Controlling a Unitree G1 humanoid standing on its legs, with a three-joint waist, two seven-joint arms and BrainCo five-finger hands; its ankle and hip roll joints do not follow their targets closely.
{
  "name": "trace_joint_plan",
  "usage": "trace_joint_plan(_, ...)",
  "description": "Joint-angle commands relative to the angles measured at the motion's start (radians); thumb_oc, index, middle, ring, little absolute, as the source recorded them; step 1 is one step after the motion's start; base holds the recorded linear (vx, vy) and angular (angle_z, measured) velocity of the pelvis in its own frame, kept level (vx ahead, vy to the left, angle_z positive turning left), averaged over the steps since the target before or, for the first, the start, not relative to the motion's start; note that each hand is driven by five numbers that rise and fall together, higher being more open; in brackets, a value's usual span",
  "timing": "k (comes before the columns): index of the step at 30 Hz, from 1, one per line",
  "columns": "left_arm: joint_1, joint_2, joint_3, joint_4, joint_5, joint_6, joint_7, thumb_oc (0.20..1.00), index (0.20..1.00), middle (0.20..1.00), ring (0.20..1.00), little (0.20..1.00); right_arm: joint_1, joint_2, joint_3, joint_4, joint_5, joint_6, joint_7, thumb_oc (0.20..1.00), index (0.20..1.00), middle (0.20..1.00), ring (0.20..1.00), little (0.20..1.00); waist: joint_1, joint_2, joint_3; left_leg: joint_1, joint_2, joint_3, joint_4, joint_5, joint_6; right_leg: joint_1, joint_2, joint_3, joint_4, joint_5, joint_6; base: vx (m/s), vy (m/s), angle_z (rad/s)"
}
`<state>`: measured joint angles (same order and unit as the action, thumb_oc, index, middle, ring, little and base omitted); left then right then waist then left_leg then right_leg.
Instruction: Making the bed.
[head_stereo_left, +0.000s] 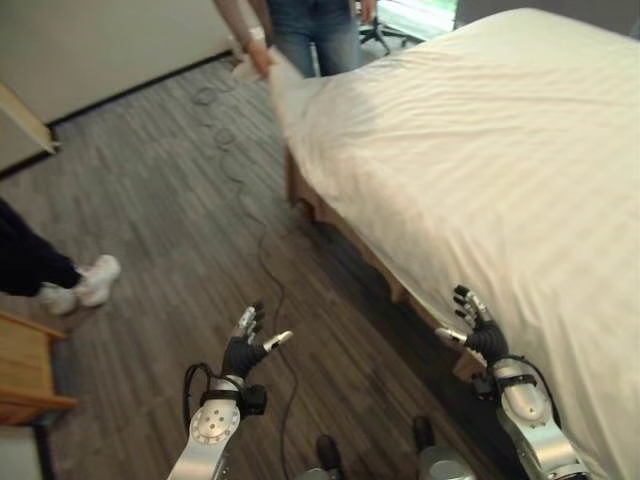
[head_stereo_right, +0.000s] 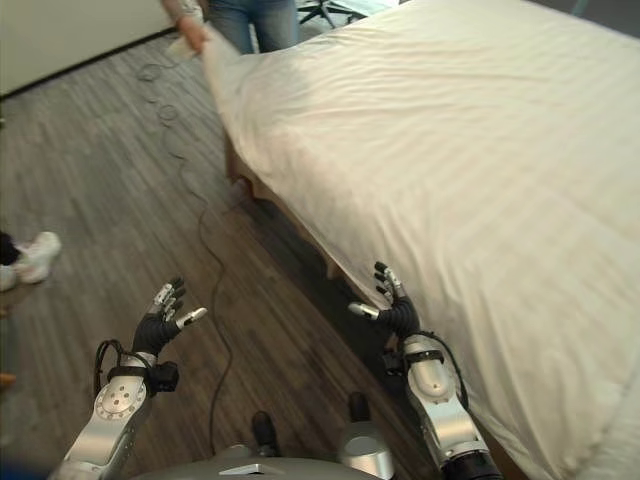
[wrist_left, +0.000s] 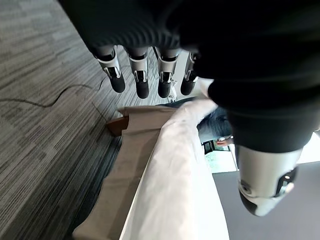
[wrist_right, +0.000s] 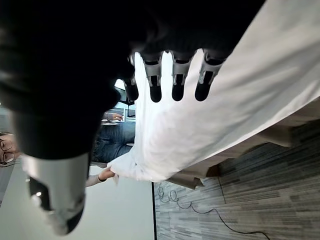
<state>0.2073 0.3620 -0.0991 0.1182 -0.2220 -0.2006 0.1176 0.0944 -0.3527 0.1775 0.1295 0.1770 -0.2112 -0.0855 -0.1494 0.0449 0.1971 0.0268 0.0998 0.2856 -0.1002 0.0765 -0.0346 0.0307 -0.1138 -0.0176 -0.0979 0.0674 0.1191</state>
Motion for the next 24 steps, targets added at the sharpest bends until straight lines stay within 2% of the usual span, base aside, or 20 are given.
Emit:
trace_joint_plan(1,-0.067,0.06,0.038,-0.048,-0.002,-0.064,-0.013,1.0,1.0,1.0,1.0,1.0,-0.037,0.052,0.015,-0.039,0.025,-0.062,-0.02,1.0,1.0,1.0,1.0,1.0,-0.009,-0.1,-0.034,0.054,0.0,0.004,0.016,-0.087,-0.008,-0.002,-0.068,-0.058,0.115,-0.074,0.061,0.0,0.0,0.0)
trace_joint_plan(15,-0.033,0.058,0.054,-0.059,-0.01,-0.061,-0.006,1.0,1.0,1.0,1.0,1.0,-0.014,0.058,0.033,-0.022,0.037,-0.056,-0.009,1.0,1.0,1.0,1.0,1.0,0.016,-0.11,-0.051,0.059,0.005,-0.027,0.016,-0.083,-0.011,0.02,-0.071,-0.103,0.105,-0.081,0.05,0.0,-0.016,0.06)
trace_joint_plan(16,-0.121,-0.137,-0.08,0.261,-0.326,-0.046,0.085,1.0,1.0,1.0,1.0,1.0,-0.096,-0.01,0.088,-0.083,-0.038,0.04,-0.07,1.0,1.0,1.0,1.0,1.0,-0.003,-0.057,0.069,0.16,0.026,0.106,0.077,-0.117,-0.032,-0.153,-0.057,-0.274,0.375,0.022,0.107,-0.21,-0.073,-0.06)
trace_joint_plan(17,-0.15,-0.133,-0.1,0.258,-0.277,-0.053,0.118,1.0,1.0,1.0,1.0,1.0,-0.12,0.022,0.105,-0.075,-0.029,0.046,-0.08,1.0,1.0,1.0,1.0,1.0,-0.016,-0.044,0.109,0.145,0.051,0.069,0.065,-0.104,-0.036,-0.259,-0.029,-0.192,0.497,0.044,0.143,-0.35,-0.159,-0.01)
trace_joint_plan(18,-0.16,-0.122,-0.113,0.253,-0.253,-0.056,0.14,1.0,1.0,1.0,1.0,1.0,-0.128,0.037,0.105,-0.067,-0.031,0.046,-0.111,1.0,1.0,1.0,1.0,1.0,-0.016,-0.036,0.119,0.123,0.063,0.032,0.057,-0.09,-0.04,-0.307,0.008,-0.105,0.523,0.032,0.143,-0.46,-0.213,0.19)
trace_joint_plan(19,-0.176,-0.113,-0.112,0.248,-0.269,-0.065,0.136,1.0,1.0,1.0,1.0,1.0,-0.149,0.05,0.113,-0.055,-0.041,0.056,-0.142,1.0,1.0,1.0,1.0,1.0,-0.007,-0.033,0.114,0.1,0.067,0.011,0.057,-0.084,-0.045,-0.292,-0.004,-0.035,0.481,0.006,0.143,-0.26,-0.184,0.54)
trace_joint_plan(20,-0.191,-0.102,-0.112,0.258,-0.287,-0.069,0.136,1.0,1.0,1.0,1.0,1.0,-0.166,0.059,0.124,-0.042,-0.051,0.073,-0.164,1.0,1.0,1.0,1.0,1.0,0.007,-0.039,0.091,0.078,0.068,0.009,0.046,-0.079,-0.046,-0.239,-0.067,-0.005,0.388,-0.01,0.143,-0.15,-0.17,0.71)
trace_joint_plan(21,-0.204,-0.09,-0.117,0.28,-0.295,-0.062,0.141,1.0,1.0,1.0,1.0,1.0,-0.172,0.073,0.126,-0.039,-0.051,0.084,-0.18,1.0,1.0,1.0,1.0,1.0,0.018,-0.058,0.077,0.071,0.06,0.006,0.035,-0.072,-0.042,-0.169,-0.106,-0.021,0.318,-0.025,0.117,-0.04,-0.113,0.78)
trace_joint_plan(22,-0.205,-0.088,-0.118,0.281,-0.296,-0.063,0.141,1.0,1.0,1.0,1.0,1.0,-0.172,0.075,0.125,-0.04,-0.051,0.085,-0.18,1.0,1.0,1.0,1.0,1.0,0.014,-0.061,0.08,0.075,0.057,0.001,0.035,-0.073,-0.041,-0.157,-0.11,-0.027,0.31,-0.025,0.119,0.02,-0.173,0.71)
trace_joint_plan(23,-0.195,-0.059,-0.133,0.262,-0.256,-0.06,0.127,1.0,1.0,1.0,1.0,1.0,-0.131,0.083,0.12,-0.062,-0.043,0.077,-0.157,1.0,1.0,1.0,1.0,1.0,0.006,-0.08,0.052,0.073,0.038,-0.022,0.021,-0.084,-0.035,-0.09,-0.115,-0.018,0.211,-0.045,0.092,0.08,-0.286,0.75)
trace_joint_plan(24,-0.182,-0.041,-0.085,0.217,-0.197,-0.07,0.158,1.0,1.0,1.0,1.0,1.0,-0.169,0.081,0.141,-0.056,-0.039,0.089,-0.14,1.0,1.0,1.0,1.0,1.0,0.042,-0.076,0.011,0.058,0.061,-0.007,0.021,-0.056,-0.061,-0.066,-0.14,-0.061,0.144,-0.021,0.096,0.07,-0.294,0.89)
